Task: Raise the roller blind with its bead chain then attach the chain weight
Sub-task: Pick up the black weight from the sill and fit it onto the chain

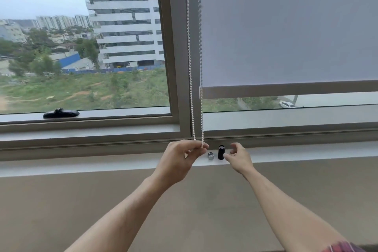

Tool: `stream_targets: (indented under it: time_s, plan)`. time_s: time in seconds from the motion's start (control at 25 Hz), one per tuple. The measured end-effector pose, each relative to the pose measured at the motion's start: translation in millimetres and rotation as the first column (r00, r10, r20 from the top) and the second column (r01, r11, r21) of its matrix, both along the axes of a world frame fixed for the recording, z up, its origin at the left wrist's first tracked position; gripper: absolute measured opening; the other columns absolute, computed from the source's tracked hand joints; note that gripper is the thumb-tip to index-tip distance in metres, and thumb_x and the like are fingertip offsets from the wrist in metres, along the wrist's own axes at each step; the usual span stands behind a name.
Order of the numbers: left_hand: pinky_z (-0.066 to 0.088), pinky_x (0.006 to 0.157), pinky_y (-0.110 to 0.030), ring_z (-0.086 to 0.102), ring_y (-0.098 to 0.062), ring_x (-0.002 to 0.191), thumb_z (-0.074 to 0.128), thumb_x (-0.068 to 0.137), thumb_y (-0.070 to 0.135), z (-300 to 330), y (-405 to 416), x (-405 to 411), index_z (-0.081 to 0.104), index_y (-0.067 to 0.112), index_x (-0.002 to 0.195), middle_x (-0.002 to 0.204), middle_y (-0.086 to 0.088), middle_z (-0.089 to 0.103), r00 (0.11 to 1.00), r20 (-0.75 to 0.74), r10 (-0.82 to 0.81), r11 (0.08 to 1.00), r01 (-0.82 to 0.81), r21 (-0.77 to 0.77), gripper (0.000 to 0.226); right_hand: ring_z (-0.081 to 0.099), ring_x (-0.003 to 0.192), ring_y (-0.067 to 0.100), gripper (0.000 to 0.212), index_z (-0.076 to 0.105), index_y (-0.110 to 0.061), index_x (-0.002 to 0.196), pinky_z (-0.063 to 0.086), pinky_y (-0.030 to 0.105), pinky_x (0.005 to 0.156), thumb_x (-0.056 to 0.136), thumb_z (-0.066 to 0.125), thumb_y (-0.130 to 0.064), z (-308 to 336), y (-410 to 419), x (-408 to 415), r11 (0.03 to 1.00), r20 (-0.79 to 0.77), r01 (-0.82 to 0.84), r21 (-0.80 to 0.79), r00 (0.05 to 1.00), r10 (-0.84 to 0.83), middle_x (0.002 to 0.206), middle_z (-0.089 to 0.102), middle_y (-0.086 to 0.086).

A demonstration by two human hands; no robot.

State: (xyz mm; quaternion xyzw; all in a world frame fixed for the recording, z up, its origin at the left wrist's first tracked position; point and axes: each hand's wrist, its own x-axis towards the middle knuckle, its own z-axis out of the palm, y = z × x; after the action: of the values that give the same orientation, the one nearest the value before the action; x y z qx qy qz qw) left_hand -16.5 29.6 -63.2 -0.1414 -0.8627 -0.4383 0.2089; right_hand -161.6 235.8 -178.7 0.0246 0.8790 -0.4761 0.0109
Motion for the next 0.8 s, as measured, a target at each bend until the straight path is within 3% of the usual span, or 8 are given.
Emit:
stream_targets:
  time_s: [0.16, 0.32, 0.44, 0.56, 0.68, 0.8]
  plan:
    - [0.047, 0.077, -0.011, 0.065, 0.001, 0.093, 0.065, 0.093, 0.024, -14.0, -6.2, -0.3, 0.075, 0.028, 0.097, 0.094, 0.023, 0.072, 0.998, 0.004, 0.06, 0.997, -0.061, 0.042, 0.012, 0.058, 0.117, 0.026, 0.058, 0.053, -0.012, 0.135, 0.047, 0.039, 0.098, 0.082, 0.075, -0.018, -10.1, -12.3, -14.3, 0.998, -0.029, -0.037, 0.053, 0.999, 0.039, 0.125, 0.061, 0.01]
    - [0.047, 0.082, -0.012, 0.065, -0.002, 0.098, 0.06, 0.095, 0.027, -22.4, -8.0, 3.8, 0.074, 0.034, 0.097, 0.099, 0.022, 0.072, 0.999, 0.028, 0.041, 0.989, -0.045, 0.142, 0.016, 0.063, 0.1, 0.029, 0.03, 0.068, -0.011, 0.11, 0.049, 0.036, 0.083, 0.081, 0.074, -0.013, -19.3, -18.9, -19.6, 1.0, -0.087, -0.007, 0.029, 0.996, 0.009, 0.109, 0.07, 0.009]
    - [0.052, 0.086, -0.028, 0.066, -0.011, 0.097, 0.052, 0.094, 0.037, -25.6, -5.9, 4.4, 0.076, 0.03, 0.096, 0.098, 0.007, 0.074, 0.993, 0.117, 0.008, 0.934, -0.049, 0.353, 0.025, 0.058, 0.087, 0.025, 0.02, 0.069, -0.009, 0.101, 0.042, 0.031, 0.072, 0.082, 0.073, -0.01, -23.0, -19.7, -17.6, 1.0, -0.123, 0.02, -0.006, 0.992, -0.021, 0.101, 0.071, 0.009]
    - [0.053, 0.081, -0.042, 0.066, -0.022, 0.095, 0.05, 0.095, 0.039, -24.5, -2.7, 2.3, 0.077, 0.02, 0.092, 0.089, -0.006, 0.073, 0.988, 0.157, 0.012, 0.882, -0.084, 0.463, 0.034, 0.06, 0.087, 0.027, 0.015, 0.067, -0.01, 0.099, 0.041, 0.03, 0.071, 0.085, 0.07, -0.011, -19.8, -22.6, -6.9, 0.994, -0.147, 0.043, -0.097, 0.988, -0.057, 0.095, 0.07, 0.009]
    - [0.054, 0.078, -0.042, 0.067, -0.017, 0.089, 0.053, 0.098, 0.034, -21.0, -0.8, -1.8, 0.077, 0.02, 0.091, 0.084, 0.002, 0.073, 0.976, 0.215, 0.031, 0.865, -0.134, 0.483, 0.029, 0.065, 0.087, 0.022, 0.011, 0.062, -0.015, 0.099, 0.045, 0.022, 0.067, 0.089, 0.068, -0.017, -13.4, -32.3, 10.9, 0.969, -0.145, 0.014, -0.246, 0.988, -0.051, 0.09, 0.072, 0.003]
    - [0.053, 0.07, -0.033, 0.068, -0.01, 0.084, 0.048, 0.101, 0.032, -16.6, -0.9, -5.8, 0.077, 0.022, 0.09, 0.087, 0.001, 0.076, 0.969, 0.245, 0.027, 0.825, -0.16, 0.542, 0.033, 0.069, 0.086, 0.012, 0.01, 0.059, -0.021, 0.099, 0.044, 0.01, 0.065, 0.092, 0.065, -0.018, -3.3, -46.9, 34.3, 0.945, -0.181, -0.091, -0.315, 0.983, 0.034, 0.088, 0.072, -0.002]
